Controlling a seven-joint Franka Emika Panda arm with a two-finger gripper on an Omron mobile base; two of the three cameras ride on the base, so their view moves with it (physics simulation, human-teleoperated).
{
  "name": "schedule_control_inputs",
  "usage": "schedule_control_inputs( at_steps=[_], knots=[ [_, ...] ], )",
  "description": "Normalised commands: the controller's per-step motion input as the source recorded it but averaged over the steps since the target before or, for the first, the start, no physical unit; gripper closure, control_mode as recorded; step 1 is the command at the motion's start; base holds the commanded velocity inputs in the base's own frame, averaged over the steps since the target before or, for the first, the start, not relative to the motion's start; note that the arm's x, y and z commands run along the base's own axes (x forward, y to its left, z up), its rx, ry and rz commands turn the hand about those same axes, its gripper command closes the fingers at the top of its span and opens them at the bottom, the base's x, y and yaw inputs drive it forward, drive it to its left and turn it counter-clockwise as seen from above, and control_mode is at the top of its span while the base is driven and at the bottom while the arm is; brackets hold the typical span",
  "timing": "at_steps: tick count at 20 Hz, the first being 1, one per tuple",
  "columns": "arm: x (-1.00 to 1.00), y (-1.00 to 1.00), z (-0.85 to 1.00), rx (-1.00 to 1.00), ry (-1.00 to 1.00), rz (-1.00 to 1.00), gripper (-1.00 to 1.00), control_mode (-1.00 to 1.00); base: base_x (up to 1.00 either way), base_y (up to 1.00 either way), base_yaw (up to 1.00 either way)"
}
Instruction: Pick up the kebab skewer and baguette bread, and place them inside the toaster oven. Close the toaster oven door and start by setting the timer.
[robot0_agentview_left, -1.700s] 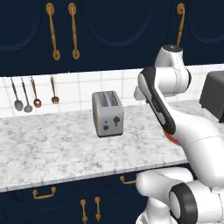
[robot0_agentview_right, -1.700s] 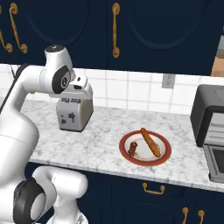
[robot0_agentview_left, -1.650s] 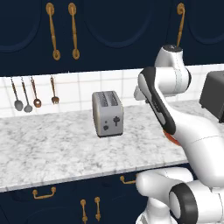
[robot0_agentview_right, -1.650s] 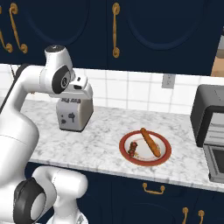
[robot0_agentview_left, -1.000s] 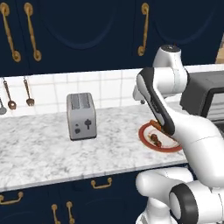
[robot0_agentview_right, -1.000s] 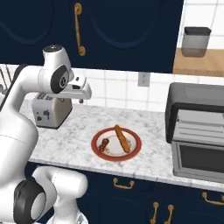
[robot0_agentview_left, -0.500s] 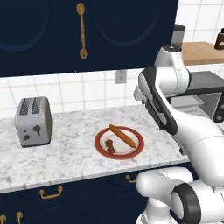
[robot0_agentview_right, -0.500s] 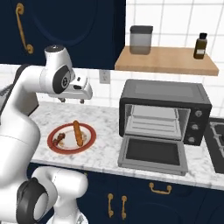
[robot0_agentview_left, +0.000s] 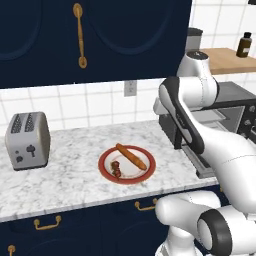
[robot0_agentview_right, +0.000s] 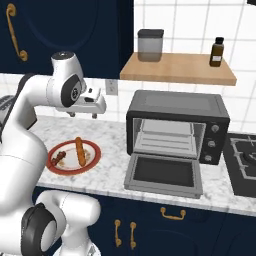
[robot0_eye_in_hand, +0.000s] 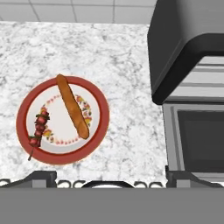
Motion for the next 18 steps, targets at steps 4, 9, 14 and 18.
schedule_control_inputs(
  at_steps=[4, 9, 14, 18],
  knots=[
    [0.0, 0.0, 0.0, 0.0, 0.0, 0.0, -1.0, 1.0, 0.03, -0.13, 0.0],
    [0.0, 0.0, 0.0, 0.0, 0.0, 0.0, -1.0, 1.0, 0.41, -0.18, 0.0],
    [0.0, 0.0, 0.0, 0.0, 0.0, 0.0, -1.0, 1.0, 0.33, -0.21, 0.0],
    [0.0, 0.0, 0.0, 0.0, 0.0, 0.0, -1.0, 1.0, 0.06, -0.19, 0.0]
  ],
)
